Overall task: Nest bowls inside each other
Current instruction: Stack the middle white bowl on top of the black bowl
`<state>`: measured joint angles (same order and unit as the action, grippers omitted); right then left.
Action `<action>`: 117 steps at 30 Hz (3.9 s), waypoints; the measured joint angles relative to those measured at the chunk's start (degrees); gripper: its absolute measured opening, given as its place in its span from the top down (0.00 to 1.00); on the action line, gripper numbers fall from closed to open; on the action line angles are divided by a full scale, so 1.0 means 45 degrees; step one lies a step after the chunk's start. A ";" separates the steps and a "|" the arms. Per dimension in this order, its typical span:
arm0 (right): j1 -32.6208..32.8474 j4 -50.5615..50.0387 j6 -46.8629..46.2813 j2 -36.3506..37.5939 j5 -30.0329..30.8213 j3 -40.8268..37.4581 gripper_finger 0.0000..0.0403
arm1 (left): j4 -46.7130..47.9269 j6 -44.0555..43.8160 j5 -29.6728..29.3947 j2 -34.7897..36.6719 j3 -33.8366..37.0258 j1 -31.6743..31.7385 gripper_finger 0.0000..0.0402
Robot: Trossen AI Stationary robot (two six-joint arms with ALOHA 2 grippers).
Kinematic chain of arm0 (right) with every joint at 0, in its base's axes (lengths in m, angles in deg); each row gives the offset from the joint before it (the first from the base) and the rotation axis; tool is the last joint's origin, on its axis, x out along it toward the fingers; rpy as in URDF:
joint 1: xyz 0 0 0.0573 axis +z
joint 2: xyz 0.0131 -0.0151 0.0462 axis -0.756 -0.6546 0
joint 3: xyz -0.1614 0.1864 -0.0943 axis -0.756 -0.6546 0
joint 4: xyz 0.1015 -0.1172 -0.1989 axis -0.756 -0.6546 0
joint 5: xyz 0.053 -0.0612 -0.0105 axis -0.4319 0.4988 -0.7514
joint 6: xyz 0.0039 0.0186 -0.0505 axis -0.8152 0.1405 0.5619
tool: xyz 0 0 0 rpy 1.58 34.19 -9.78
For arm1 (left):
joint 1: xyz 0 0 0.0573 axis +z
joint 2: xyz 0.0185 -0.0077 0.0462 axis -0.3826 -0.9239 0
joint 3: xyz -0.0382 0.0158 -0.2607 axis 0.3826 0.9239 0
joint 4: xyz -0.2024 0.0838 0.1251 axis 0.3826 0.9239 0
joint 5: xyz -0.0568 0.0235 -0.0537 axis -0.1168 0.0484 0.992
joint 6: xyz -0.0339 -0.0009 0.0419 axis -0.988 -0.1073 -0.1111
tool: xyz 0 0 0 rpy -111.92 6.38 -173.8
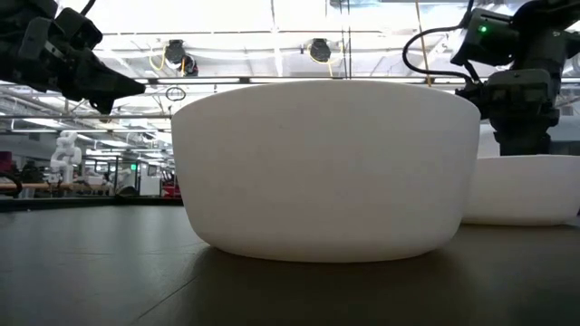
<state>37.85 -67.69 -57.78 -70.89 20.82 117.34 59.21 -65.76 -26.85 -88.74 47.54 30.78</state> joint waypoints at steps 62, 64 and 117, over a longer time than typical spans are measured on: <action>-0.0228 1.0197 0.3474 0.5059 0.1029 -0.3143 1.00 | 0.0436 0.0163 0.0311 0.0005 -0.0004 -0.0001 0.99; -0.0225 1.0649 0.3468 0.4568 0.1018 -0.3147 1.00 | 0.0436 0.0202 0.0316 0.0001 -0.0004 -0.0001 0.99; -0.1726 0.0635 0.6891 -1.1264 -0.2979 1.2114 1.00 | 0.0784 0.0582 0.0638 0.0000 0.0000 -0.0001 0.99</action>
<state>30.08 -64.83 -26.77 -121.57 7.42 171.85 62.74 -63.14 -23.98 -88.74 47.54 30.77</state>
